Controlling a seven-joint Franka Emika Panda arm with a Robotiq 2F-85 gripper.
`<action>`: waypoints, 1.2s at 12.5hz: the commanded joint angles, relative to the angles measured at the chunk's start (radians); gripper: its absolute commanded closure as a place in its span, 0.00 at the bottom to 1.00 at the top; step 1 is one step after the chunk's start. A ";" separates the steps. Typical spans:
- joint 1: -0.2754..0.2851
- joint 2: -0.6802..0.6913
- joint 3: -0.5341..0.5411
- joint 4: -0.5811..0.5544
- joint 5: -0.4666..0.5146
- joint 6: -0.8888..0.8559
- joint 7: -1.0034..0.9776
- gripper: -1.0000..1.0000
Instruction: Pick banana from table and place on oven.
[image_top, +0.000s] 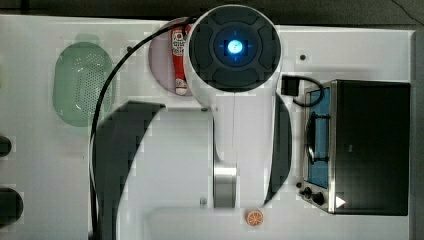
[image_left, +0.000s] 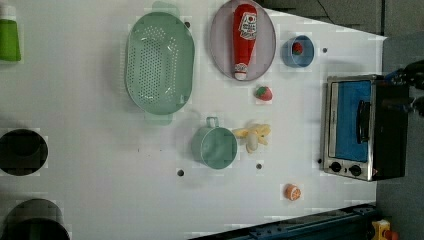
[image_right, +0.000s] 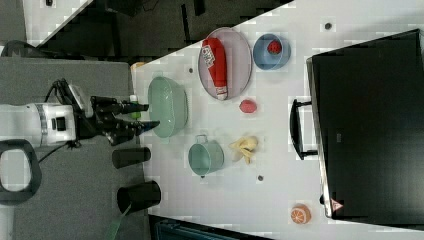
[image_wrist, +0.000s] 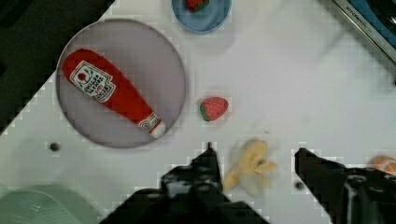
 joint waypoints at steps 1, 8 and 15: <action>-0.036 -0.465 0.005 -0.277 0.009 -0.169 -0.023 0.21; -0.035 -0.380 0.012 -0.303 0.009 -0.135 -0.023 0.00; -0.035 -0.085 0.023 -0.383 0.009 0.205 -0.023 0.00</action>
